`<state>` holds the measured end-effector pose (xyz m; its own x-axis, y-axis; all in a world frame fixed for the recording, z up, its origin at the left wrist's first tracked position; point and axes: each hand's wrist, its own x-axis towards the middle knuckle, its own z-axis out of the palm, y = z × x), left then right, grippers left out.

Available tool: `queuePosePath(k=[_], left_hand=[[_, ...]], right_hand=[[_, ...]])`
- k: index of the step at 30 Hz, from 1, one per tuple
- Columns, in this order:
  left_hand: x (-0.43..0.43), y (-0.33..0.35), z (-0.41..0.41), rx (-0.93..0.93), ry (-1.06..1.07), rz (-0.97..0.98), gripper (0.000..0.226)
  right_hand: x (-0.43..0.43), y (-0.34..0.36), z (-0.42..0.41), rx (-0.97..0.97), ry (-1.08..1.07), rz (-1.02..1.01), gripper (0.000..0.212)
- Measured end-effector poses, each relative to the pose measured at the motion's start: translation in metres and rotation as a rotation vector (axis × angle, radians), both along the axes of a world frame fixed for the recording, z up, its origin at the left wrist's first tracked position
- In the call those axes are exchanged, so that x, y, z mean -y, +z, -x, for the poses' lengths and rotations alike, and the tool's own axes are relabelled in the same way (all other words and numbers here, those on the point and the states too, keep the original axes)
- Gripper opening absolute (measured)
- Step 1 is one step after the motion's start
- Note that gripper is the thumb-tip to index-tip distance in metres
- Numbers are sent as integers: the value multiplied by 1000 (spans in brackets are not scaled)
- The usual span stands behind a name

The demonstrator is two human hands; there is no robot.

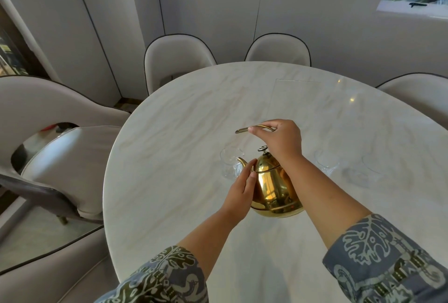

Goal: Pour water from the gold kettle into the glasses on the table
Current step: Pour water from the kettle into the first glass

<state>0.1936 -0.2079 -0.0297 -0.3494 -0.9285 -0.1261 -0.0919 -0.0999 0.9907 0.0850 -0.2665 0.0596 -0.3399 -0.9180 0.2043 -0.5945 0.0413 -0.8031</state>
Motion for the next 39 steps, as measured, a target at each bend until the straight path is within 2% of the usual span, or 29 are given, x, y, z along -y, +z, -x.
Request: queuePosePath(k=[39], left_hand=[[0,5,2,-32,4,-36,39]], right_hand=[[2,13,-5,-52,21,-50,47]])
